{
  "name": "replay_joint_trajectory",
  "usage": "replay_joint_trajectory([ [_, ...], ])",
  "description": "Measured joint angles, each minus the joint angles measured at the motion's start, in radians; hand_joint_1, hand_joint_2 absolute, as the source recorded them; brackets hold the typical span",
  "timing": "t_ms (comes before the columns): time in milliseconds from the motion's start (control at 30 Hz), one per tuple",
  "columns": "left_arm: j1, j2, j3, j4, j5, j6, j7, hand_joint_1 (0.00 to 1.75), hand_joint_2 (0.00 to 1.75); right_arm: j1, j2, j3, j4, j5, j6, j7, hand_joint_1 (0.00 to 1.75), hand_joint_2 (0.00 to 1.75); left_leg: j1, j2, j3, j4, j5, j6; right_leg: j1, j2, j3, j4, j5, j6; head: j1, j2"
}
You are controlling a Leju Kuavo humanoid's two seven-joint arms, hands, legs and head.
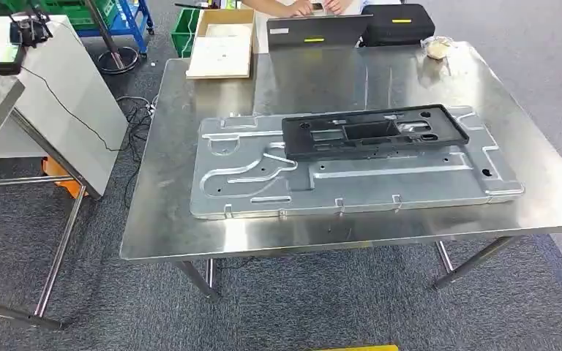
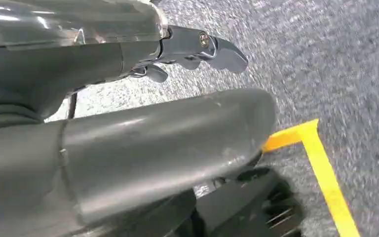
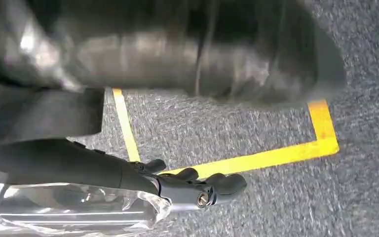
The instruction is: Take the parts from the cabinet and place them on the table.
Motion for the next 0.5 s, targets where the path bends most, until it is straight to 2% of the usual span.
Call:
replay_joint_trajectory([
  [33,0.002,0.000,0.000,0.000,0.000,0.000,0.002,0.00,0.00,0.000,0.004,0.000,0.000,0.001,0.001,0.000,0.00,1.75,0.001,0.000,-0.036,0.077,-0.028,-0.003,0.001,0.000,-0.001,0.000,0.000,0.000,0.000,0.000],
  [67,0.005,0.000,0.000,0.000,0.000,0.002,0.005,0.00,0.00,0.001,0.010,0.000,0.001,0.004,0.002,0.000,0.00,1.75,0.002,0.000,-0.054,0.115,-0.032,-0.004,0.001,0.000,-0.001,0.001,0.000,0.000,0.000,0.000],
  [100,0.006,0.000,0.001,0.000,0.000,0.003,0.006,0.00,0.00,0.001,0.012,0.000,0.001,0.008,0.002,0.000,0.00,1.75,0.002,0.000,-0.048,0.099,-0.010,-0.004,0.001,0.001,0.000,0.001,0.000,0.000,0.000,0.000],
  [133,0.006,0.000,0.001,0.000,0.001,0.005,0.011,0.00,0.00,0.001,0.018,0.000,0.001,0.013,0.003,0.000,0.00,1.75,0.002,0.000,-0.018,0.032,0.035,-0.001,0.001,0.002,0.001,0.003,-0.001,0.001,0.000,0.000],
  [167,0.006,0.000,0.002,0.000,0.003,0.006,0.018,0.00,1.75,0.001,0.022,0.002,0.001,0.016,0.004,0.000,0.00,1.75,0.002,0.000,0.023,-0.054,0.080,0.003,0.001,0.003,0.003,0.004,-0.001,0.002,0.000,0.000],
  [200,0.005,0.000,0.003,0.000,0.003,0.008,0.027,0.00,1.75,0.001,0.029,0.004,0.001,0.019,0.003,0.002,0.00,1.75,0.001,0.000,0.077,-0.162,0.128,0.010,0.002,0.004,0.005,0.005,-0.002,0.004,0.000,0.000],
  [233,0.004,0.002,0.004,0.000,0.003,0.011,0.035,0.00,1.75,0.001,0.034,0.006,0.002,0.024,-0.001,0.003,0.00,1.75,-0.003,-0.001,0.100,-0.216,0.122,0.017,0.003,0.003,0.004,0.006,-0.003,0.007,0.000,0.000],
  [267,0.003,0.002,0.005,0.000,0.003,0.014,0.042,0.00,1.75,0.001,0.039,0.009,0.002,0.029,-0.009,0.005,0.00,1.75,-0.007,0.000,0.096,-0.218,0.128,0.021,0.006,0.004,0.002,0.007,-0.003,0.015,0.000,0.000],
  [333,0.005,0.002,0.009,0.000,0.003,0.015,0.054,0.00,1.75,0.001,0.046,0.017,0.002,0.039,-0.026,0.013,0.00,1.75,-0.010,-0.001,0.093,-0.216,0.127,0.024,0.004,0.003,0.002,0.004,-0.001,0.025,0.000,0.000],
  [367,0.006,0.002,0.010,0.000,0.003,0.016,0.057,0.00,1.75,0.002,0.049,0.021,0.003,0.042,-0.032,0.016,0.00,1.75,-0.009,-0.001,0.093,-0.219,0.131,0.031,0.005,0.003,0.004,0.000,0.003,0.031,0.000,0.000],
  [400,0.006,0.000,0.013,0.000,0.003,0.016,0.058,0.00,1.75,0.002,0.050,0.023,0.003,0.046,-0.039,0.017,0.00,1.75,0.003,0.002,0.102,-0.236,0.143,0.043,0.006,0.003,0.003,0.006,-0.004,0.038,0.000,0.000],
  [433,0.005,-0.002,0.015,0.000,0.007,0.016,0.058,0.00,1.75,0.002,0.052,0.024,0.003,0.048,-0.040,0.017,0.00,1.75,0.003,0.003,0.102,-0.239,0.147,0.050,0.006,0.002,-0.006,0.030,-0.026,0.039,0.001,0.000],
  [467,0.003,-0.002,0.018,0.000,0.010,0.016,0.058,0.00,1.75,0.002,0.055,0.024,0.004,0.049,-0.041,0.016,0.00,1.75,0.002,0.004,0.099,-0.239,0.149,0.054,0.004,0.002,-0.032,0.085,-0.067,0.040,0.000,0.000],
  [500,0.003,-0.005,0.019,0.000,0.011,0.016,0.060,0.00,1.75,0.002,0.055,0.025,0.005,0.049,-0.039,0.016,0.00,1.75,0.001,0.004,0.097,-0.238,0.149,0.055,0.004,0.002,-0.070,0.168,-0.113,0.043,0.000,0.000],
])
